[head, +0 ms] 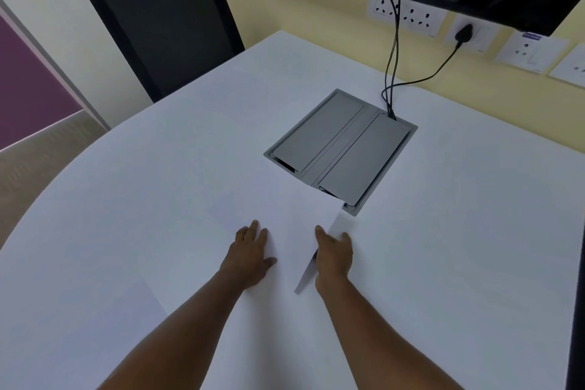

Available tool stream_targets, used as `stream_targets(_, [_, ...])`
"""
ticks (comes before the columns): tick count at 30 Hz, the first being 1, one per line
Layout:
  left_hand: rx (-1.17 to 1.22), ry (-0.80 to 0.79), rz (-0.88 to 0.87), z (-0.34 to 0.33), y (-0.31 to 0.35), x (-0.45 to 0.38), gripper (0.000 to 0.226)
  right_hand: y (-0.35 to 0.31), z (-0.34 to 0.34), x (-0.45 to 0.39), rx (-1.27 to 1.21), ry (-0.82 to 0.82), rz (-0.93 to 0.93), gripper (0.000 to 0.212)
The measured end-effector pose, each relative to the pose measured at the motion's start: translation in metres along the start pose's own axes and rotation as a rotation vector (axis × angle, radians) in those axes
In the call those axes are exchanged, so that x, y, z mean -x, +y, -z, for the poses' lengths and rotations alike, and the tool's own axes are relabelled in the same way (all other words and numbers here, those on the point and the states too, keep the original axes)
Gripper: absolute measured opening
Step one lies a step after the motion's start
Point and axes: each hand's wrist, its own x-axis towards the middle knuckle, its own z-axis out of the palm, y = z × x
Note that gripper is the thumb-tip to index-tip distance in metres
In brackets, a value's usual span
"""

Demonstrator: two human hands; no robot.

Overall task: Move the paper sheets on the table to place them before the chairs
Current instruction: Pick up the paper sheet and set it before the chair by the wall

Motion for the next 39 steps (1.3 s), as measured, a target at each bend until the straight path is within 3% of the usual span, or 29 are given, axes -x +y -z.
stream_targets(2, [0.0,0.001,-0.002,0.0,0.001,0.0,0.078,0.002,0.003,-0.001,0.149,-0.142,0.003,0.031])
stream_targets(4, [0.03,0.008,-0.007,0.0,0.0,0.001,0.08,0.0,0.008,-0.002,0.36,-0.168,0.095,0.008])
stream_targets(7, [0.164,0.076,0.027,-0.001,0.002,0.007,0.08,-0.008,0.018,-0.006,0.488,-0.132,0.209,0.01])
stream_targets(16, [0.55,0.333,0.27,0.027,0.03,-0.003,0.073,-0.048,0.083,-0.026,0.353,-0.112,0.271,0.013])
stream_targets(29, [0.714,0.414,0.076,0.04,0.12,-0.011,0.037,-0.096,0.226,-0.049,0.149,0.006,0.255,0.018])
stream_targets(35, [0.878,0.328,0.038,0.038,0.169,-0.024,0.034,-0.101,0.275,-0.062,0.042,0.078,0.207,0.011])
stream_targets(39, [0.951,0.305,0.015,0.031,0.202,-0.036,0.011,-0.096,0.304,-0.074,-0.048,0.139,0.2,0.01])
